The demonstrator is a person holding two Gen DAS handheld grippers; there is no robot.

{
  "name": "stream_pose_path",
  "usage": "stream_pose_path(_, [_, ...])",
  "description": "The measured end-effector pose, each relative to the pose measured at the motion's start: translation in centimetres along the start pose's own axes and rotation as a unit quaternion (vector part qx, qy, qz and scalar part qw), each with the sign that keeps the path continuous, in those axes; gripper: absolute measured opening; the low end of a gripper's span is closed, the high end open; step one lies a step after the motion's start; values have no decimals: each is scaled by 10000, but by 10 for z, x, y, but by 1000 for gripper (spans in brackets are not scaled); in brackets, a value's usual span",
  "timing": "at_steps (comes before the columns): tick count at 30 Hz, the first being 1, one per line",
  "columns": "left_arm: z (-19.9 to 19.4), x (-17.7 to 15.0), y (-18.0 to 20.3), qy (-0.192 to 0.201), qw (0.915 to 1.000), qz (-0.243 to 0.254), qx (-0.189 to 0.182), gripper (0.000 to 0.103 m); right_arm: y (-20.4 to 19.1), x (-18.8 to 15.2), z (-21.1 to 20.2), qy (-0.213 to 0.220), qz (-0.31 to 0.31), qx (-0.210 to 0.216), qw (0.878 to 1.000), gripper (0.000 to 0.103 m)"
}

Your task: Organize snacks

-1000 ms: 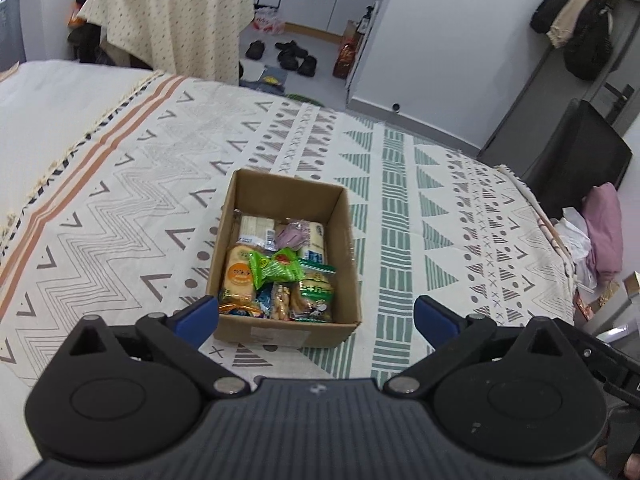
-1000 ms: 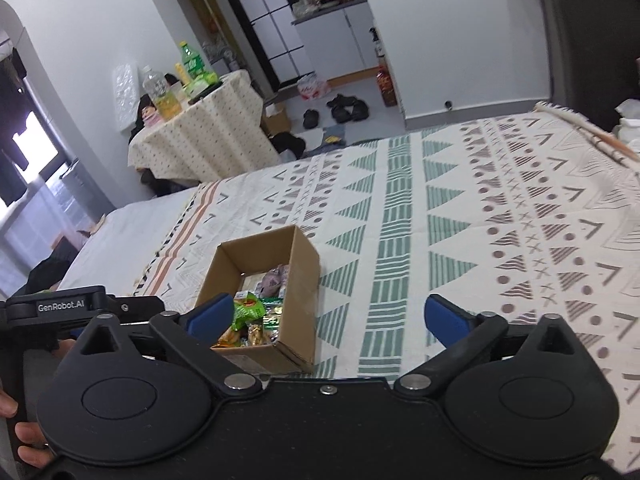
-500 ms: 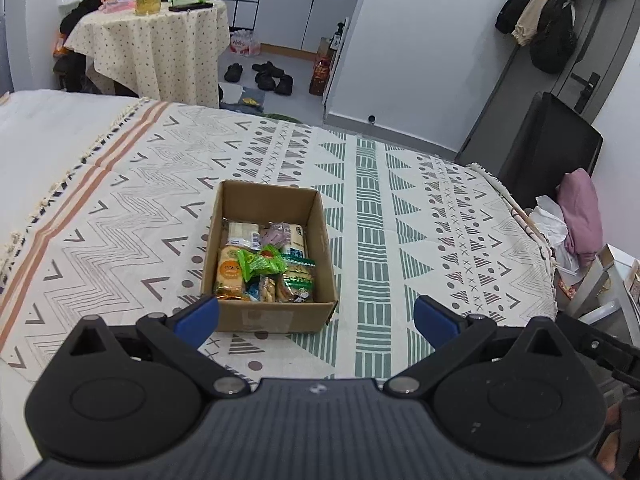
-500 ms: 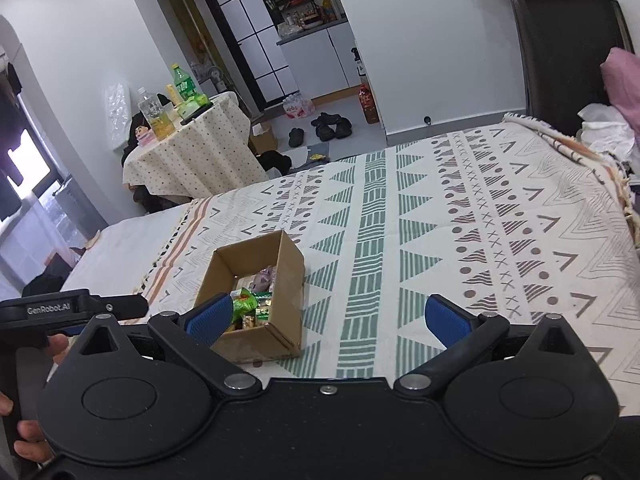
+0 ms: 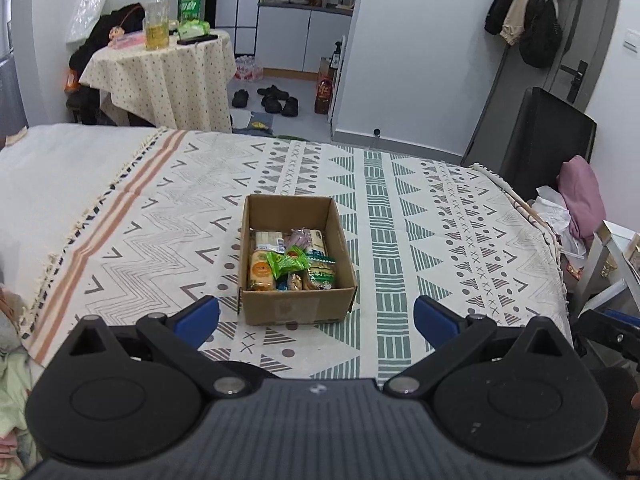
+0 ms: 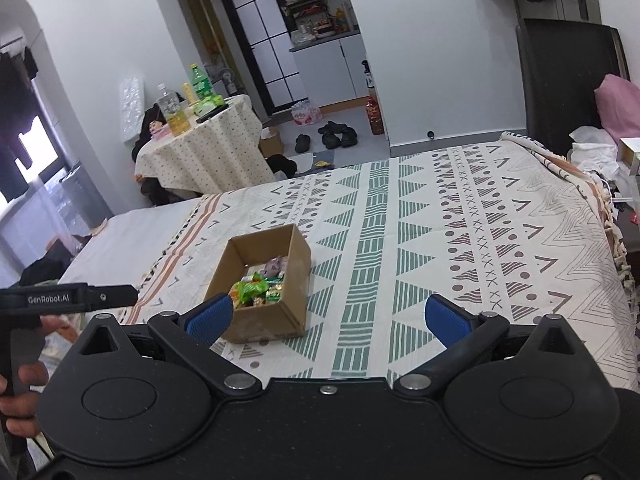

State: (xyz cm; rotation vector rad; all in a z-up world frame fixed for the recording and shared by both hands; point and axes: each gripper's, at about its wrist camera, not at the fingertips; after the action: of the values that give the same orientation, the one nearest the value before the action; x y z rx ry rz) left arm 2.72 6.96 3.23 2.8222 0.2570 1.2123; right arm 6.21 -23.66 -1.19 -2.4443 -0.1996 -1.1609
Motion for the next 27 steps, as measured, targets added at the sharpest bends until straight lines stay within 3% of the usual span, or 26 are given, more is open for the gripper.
stream_pose_path(13, [-30, -23, -8, 65, 9997, 205, 99, 103, -16, -21, -28, 63, -119, -5, 9999, 103])
stream_pose_path(27, [-42, -33, -11, 84, 9993, 333, 127, 103, -35, -32, -28, 48, -400, 168, 9990, 103])
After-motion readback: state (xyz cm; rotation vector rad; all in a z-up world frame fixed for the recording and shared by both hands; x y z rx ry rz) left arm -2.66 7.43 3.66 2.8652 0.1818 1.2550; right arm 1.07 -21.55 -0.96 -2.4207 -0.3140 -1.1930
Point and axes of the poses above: each gripper's, at about its wrist camera, not at the fingertips, and z roughly the way its jaws point, y to its right, x to its top, and after that the axes turned 1 degree about y, right-handed
